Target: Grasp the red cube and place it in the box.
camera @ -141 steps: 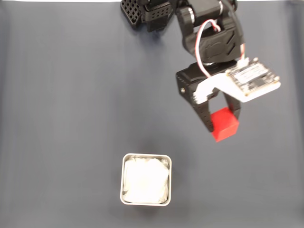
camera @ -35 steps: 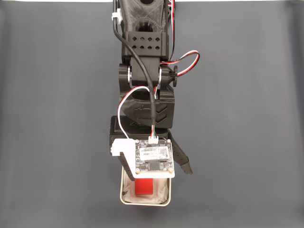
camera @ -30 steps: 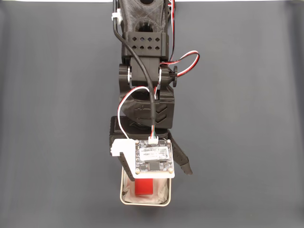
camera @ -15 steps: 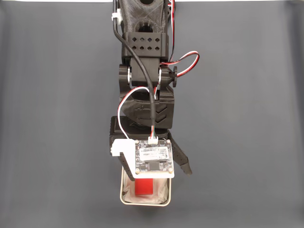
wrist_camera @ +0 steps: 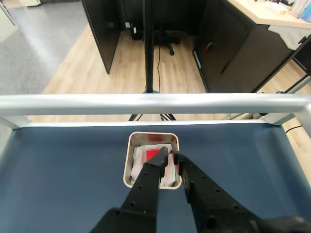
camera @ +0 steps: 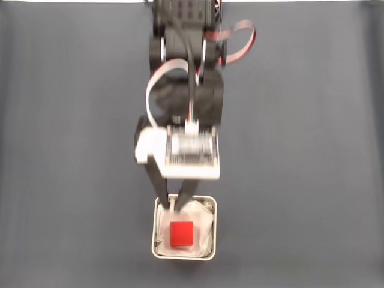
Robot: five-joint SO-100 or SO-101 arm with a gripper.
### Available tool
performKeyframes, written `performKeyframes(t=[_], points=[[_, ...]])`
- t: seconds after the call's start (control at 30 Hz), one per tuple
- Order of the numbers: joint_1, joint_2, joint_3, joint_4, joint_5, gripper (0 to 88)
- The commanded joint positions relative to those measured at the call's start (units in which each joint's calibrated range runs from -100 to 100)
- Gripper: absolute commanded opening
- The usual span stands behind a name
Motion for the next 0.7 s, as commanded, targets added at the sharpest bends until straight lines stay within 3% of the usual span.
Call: performKeyframes(t=[0.0,0.43,0.67], points=[[-1.5,-15.8,10.9,-1.7,-0.2,0.0],[-3.2,-59.2,66.4,-2.0,-0.1,0.0],[-3.0,-79.2,88.3,5.3,-0.1,0.0]])
